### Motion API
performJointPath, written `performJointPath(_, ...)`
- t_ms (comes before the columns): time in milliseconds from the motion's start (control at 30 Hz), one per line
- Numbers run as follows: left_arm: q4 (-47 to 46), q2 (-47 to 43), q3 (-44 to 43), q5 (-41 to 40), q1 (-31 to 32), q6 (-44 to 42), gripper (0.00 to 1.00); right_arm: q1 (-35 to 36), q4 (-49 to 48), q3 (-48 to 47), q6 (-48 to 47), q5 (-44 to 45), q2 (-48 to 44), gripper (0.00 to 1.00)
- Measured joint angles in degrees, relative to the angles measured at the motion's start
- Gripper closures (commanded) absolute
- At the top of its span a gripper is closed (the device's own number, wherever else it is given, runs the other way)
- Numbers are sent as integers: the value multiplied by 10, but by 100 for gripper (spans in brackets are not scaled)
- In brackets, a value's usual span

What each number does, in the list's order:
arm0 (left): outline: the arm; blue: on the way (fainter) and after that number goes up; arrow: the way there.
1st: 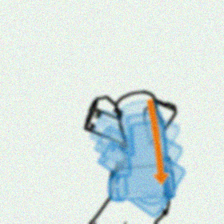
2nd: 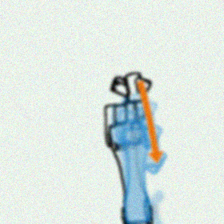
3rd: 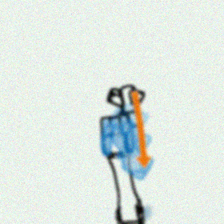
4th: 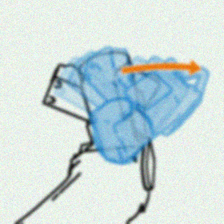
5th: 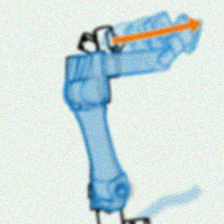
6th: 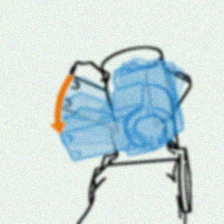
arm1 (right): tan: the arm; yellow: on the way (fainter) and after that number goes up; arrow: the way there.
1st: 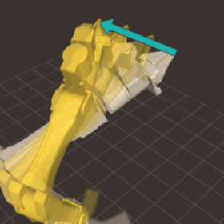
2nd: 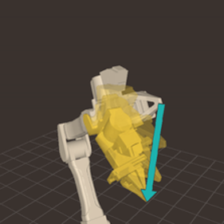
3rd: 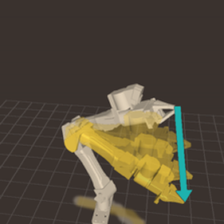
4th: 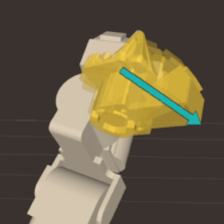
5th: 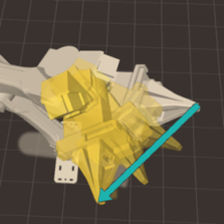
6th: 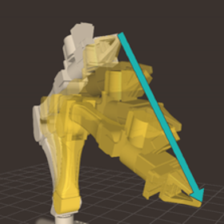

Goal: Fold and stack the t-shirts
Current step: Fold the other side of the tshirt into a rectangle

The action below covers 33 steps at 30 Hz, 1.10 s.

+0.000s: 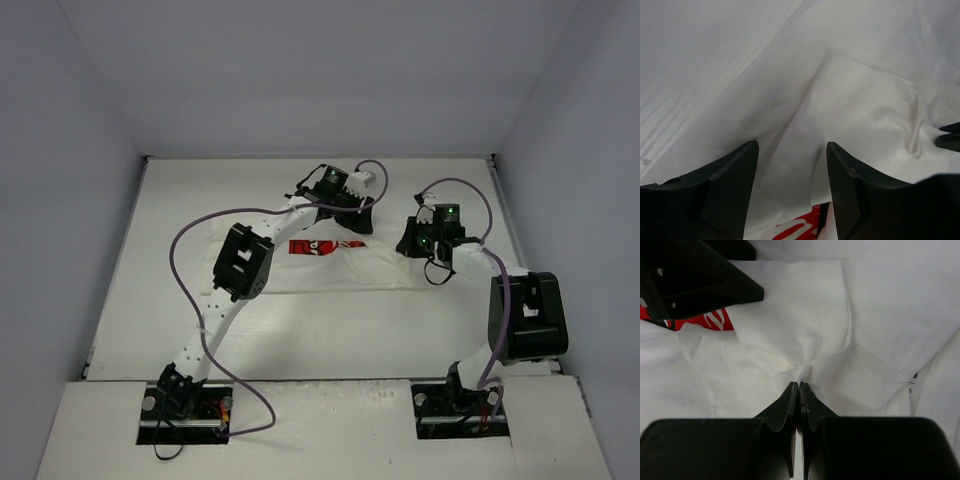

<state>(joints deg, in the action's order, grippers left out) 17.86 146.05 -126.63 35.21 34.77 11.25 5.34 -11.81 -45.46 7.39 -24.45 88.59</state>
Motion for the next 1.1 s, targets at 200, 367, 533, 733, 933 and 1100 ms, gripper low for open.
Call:
performJointPath(200,3,6,-10,-3,0,-4,63,1,-10,6,1,-2,1,99)
performJointPath(367,-2,5,-3,9,0,-5,79,3,-13,6,3,-2,1,99)
performJointPath(533,-14,2,16,19,0,-4,82,4,-14,6,3,-2,2,99)
performJointPath(733,-15,-1,20,23,0,-3,86,4,-16,6,3,-2,2,99)
performJointPath(933,-43,-61,102,21,-5,24,87,3,-17,1,3,0,2,99)
performJointPath(1100,-87,-161,205,11,-14,51,87,-2,-17,-25,5,3,2,99)
